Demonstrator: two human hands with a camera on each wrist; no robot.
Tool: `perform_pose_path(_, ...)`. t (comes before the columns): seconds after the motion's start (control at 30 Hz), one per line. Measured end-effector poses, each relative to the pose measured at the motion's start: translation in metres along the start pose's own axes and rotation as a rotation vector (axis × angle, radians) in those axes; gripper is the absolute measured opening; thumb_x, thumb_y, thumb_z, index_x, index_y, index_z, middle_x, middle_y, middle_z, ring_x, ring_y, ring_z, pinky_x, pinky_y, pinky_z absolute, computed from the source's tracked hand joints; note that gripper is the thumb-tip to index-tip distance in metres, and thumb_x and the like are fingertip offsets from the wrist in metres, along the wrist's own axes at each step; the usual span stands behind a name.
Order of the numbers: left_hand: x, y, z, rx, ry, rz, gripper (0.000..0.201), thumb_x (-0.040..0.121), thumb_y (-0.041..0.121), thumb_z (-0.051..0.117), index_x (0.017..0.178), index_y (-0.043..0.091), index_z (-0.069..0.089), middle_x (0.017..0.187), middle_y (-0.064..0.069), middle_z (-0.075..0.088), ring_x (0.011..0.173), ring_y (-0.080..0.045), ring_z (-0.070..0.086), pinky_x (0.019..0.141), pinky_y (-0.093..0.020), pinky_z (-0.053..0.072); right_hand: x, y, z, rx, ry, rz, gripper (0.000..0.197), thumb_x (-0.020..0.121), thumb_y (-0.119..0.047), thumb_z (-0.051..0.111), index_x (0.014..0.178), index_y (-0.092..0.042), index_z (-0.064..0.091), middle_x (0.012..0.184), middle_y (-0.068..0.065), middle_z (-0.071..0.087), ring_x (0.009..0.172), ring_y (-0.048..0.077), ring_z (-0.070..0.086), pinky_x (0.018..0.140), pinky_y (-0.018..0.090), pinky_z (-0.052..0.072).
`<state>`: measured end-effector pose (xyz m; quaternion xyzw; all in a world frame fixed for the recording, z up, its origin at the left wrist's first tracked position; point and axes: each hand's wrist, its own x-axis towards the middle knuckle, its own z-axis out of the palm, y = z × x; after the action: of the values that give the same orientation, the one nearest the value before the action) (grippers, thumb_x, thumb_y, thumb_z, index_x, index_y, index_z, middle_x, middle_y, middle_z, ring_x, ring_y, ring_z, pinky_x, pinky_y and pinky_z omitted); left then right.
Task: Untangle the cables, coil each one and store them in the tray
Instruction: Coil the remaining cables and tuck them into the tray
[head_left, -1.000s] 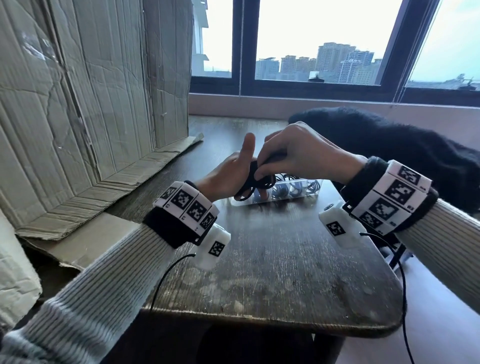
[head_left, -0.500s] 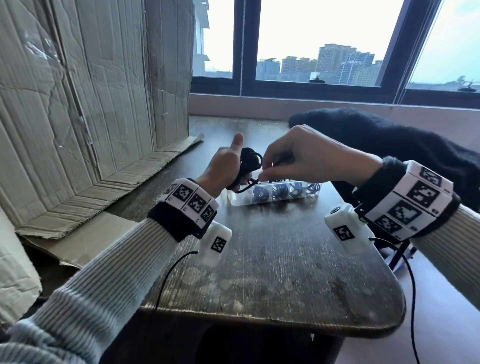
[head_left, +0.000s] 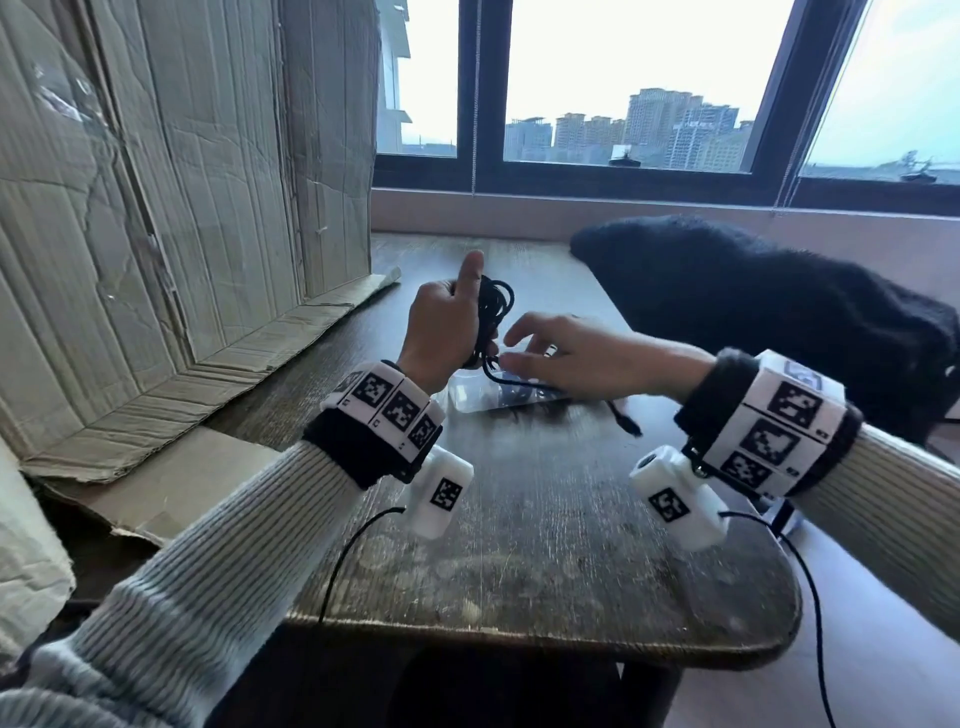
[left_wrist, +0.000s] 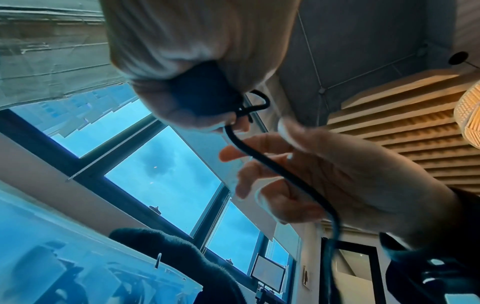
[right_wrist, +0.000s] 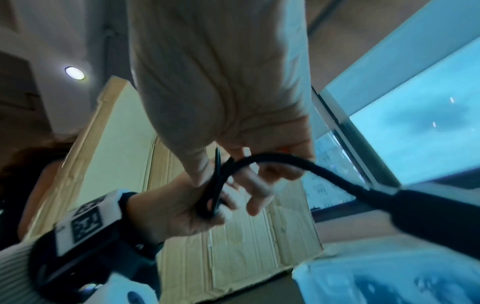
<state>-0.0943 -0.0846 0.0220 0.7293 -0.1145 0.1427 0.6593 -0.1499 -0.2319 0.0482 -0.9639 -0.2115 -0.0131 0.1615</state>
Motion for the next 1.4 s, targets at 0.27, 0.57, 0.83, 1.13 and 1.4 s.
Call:
perform_pose_path(0.27, 0.001, 0.005, 0.01, -0.002, 0.132, 0.118, 0.055, 0.09, 0.058, 0.048, 0.056, 0.016, 0.036, 0.048, -0.006, 0.044, 0.049, -0.022, 0.045, 0.053, -0.034, 0.04, 0.006, -0.008, 0.018, 0.508, 0.028, 0.036, 0.027, 0.096, -0.029, 0.054, 0.107, -0.005, 0.059, 0.089, 0.003, 0.07, 0.078, 0.014, 0.064, 0.075, 0.034, 0.055)
perform_pose_path(0.57, 0.004, 0.001, 0.011, 0.085, 0.096, 0.159, 0.058, 0.091, 0.062, 0.041, 0.061, 0.013, 0.041, 0.047, -0.001, 0.047, 0.042, -0.017, 0.047, 0.049, -0.04, 0.043, 0.011, -0.004, 0.017, 0.606, 0.095, 0.15, 0.028, 0.099, -0.017, 0.043, 0.076, -0.011, 0.057, 0.061, 0.0, 0.046, 0.045, 0.013, 0.043, 0.045, 0.022, 0.035)
perform_pose_path(0.83, -0.008, -0.005, 0.003, 0.014, -0.297, 0.155, 0.041, 0.089, 0.037, 0.062, 0.081, -0.003, 0.056, 0.054, 0.0, 0.048, 0.043, -0.009, 0.042, 0.042, -0.022, 0.038, 0.004, -0.001, -0.003, 0.404, 0.02, 0.133, 0.031, 0.103, -0.026, 0.038, 0.074, -0.016, 0.044, 0.063, -0.001, 0.038, 0.049, 0.012, 0.038, 0.048, 0.023, 0.034)
perform_pose_path(1.13, -0.023, -0.019, 0.002, 0.135, -0.508, 0.052, 0.105, 0.066, 0.083, 0.006, 0.079, -0.004, 0.063, 0.057, -0.007, 0.061, 0.039, -0.012, 0.049, 0.039, -0.018, 0.037, 0.001, 0.004, -0.01, 0.407, 0.186, -0.036, 0.023, 0.099, -0.017, 0.048, 0.088, -0.003, 0.062, 0.058, -0.008, 0.044, 0.042, -0.001, 0.037, 0.046, 0.01, 0.031)
perform_pose_path(1.4, -0.032, -0.003, -0.005, 0.324, -0.638, 0.171, 0.122, 0.067, 0.025, 0.085, 0.151, 0.008, -0.002, 0.101, 0.019, 0.062, 0.092, 0.007, 0.06, 0.083, -0.015, 0.047, 0.003, 0.015, -0.006, 0.578, 0.319, -0.047, 0.016, 0.093, -0.023, 0.061, 0.087, -0.009, 0.066, 0.054, -0.01, 0.055, 0.04, 0.002, 0.038, 0.044, 0.019, 0.036)
